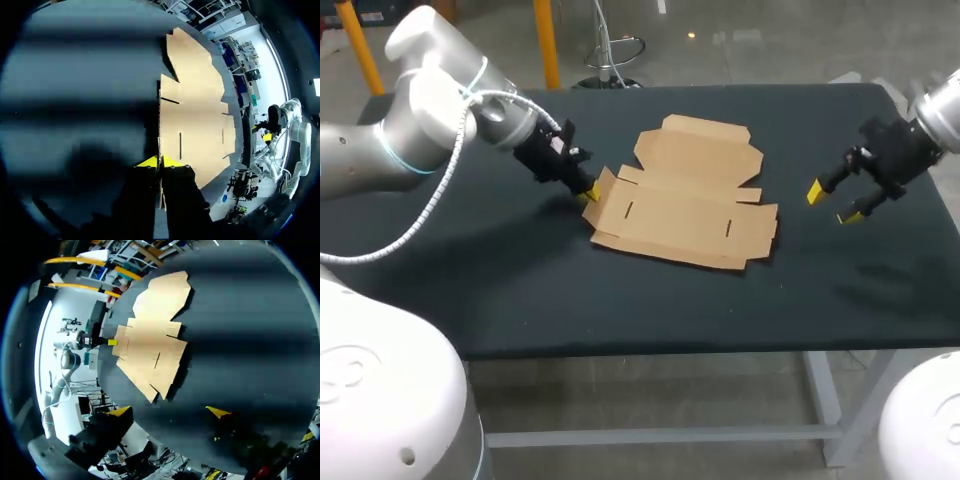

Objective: Assemble the packaging by folding the flat box into shape, placing the metal phone stand inside, and closing the box properly

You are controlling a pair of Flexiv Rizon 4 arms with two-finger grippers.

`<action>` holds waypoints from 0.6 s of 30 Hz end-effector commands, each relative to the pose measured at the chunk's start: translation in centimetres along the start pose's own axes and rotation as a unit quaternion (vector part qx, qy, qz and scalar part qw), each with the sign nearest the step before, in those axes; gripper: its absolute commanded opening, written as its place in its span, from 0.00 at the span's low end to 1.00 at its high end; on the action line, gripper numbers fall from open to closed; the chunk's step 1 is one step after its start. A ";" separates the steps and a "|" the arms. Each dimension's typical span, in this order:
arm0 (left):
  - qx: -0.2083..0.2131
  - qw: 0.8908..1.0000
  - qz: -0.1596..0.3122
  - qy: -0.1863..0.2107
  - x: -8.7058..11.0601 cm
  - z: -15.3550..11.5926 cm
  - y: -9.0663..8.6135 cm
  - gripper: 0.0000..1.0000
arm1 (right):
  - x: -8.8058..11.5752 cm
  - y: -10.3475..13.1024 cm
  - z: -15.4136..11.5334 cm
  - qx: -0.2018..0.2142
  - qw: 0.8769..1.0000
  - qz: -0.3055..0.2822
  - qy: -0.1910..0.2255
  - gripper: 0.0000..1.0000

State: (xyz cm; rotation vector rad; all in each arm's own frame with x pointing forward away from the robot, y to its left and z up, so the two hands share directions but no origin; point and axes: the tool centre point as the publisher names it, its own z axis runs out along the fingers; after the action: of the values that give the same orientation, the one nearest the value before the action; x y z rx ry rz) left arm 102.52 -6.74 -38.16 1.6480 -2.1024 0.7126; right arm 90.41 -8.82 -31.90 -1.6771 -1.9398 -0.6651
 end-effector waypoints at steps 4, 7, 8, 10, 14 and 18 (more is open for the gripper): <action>0.044 0.998 -0.044 -0.024 -0.6 -3.5 3.9 0.00 | -0.1 0.1 -0.1 0.004 1.000 -0.006 0.007 1.00; 0.054 0.996 -0.063 -0.016 -1.4 -4.2 4.9 0.00 | 0.2 0.1 0.0 0.005 1.000 -0.016 0.008 1.00; 0.057 0.996 -0.069 -0.011 -1.6 -4.4 5.2 0.00 | 0.3 0.1 0.0 0.006 1.000 -0.018 0.008 1.00; 0.060 0.995 -0.079 -0.005 -2.0 -4.6 5.9 0.00 | 0.4 0.1 0.0 0.006 1.000 -0.025 0.007 1.00; 0.065 0.993 -0.099 0.005 -2.9 -4.7 7.2 0.00 | 0.8 -0.1 0.1 0.001 0.999 -0.048 0.005 1.00; 0.068 0.992 -0.110 0.009 -3.3 -4.7 8.4 0.00 | 1.1 -0.3 0.4 -0.002 0.998 -0.066 0.002 1.00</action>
State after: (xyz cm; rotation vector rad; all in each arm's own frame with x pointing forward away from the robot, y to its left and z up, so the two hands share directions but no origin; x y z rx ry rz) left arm 96.14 -0.17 -37.45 1.8662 -1.8629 0.7356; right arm 90.43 -7.96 -31.53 -1.5524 -2.0562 -0.7152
